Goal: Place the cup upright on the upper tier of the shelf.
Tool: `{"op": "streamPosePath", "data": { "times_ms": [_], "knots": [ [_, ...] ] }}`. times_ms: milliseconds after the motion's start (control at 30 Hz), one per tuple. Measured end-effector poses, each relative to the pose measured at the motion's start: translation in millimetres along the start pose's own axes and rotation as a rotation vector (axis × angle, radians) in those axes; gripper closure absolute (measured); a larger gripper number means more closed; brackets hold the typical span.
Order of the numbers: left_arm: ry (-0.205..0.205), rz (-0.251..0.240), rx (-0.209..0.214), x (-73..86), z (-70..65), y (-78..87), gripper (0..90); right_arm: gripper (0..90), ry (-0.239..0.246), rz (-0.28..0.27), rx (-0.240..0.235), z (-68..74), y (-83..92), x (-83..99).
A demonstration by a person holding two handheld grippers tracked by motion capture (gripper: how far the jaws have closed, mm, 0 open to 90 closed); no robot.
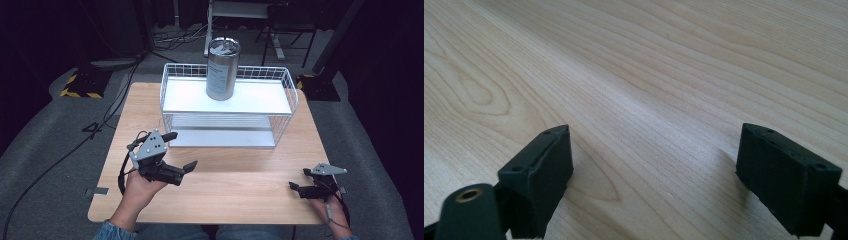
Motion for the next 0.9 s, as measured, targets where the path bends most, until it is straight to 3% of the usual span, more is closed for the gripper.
{"op": "streamPosePath", "data": {
  "times_ms": [467,667,900],
  "knots": [
    [0.007,0.097,-0.041,60.1,-7.5,-11.7,0.2,15.4,0.0,0.0,0.0,0.0,0.0,0.0],
    [0.038,0.148,-0.02,75.8,-9.5,-18.9,0.2,15.4,0.0,0.0,0.0,0.0,0.0,0.0],
    [0.084,0.187,-0.044,99.4,-5.0,-26.0,0.2,15.4,0.0,0.0,0.0,0.0,0.0,0.0]
  ]
}}
Point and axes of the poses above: each handheld gripper's, and its own axes: y roughly backward along the jaws, x roughly out of its underside, z roughly to its left, the point moved 3 cm from there along -y, roughly forward along the jaws, and after that the axes turned 14 degrees about -x, right-handed, at the moved point
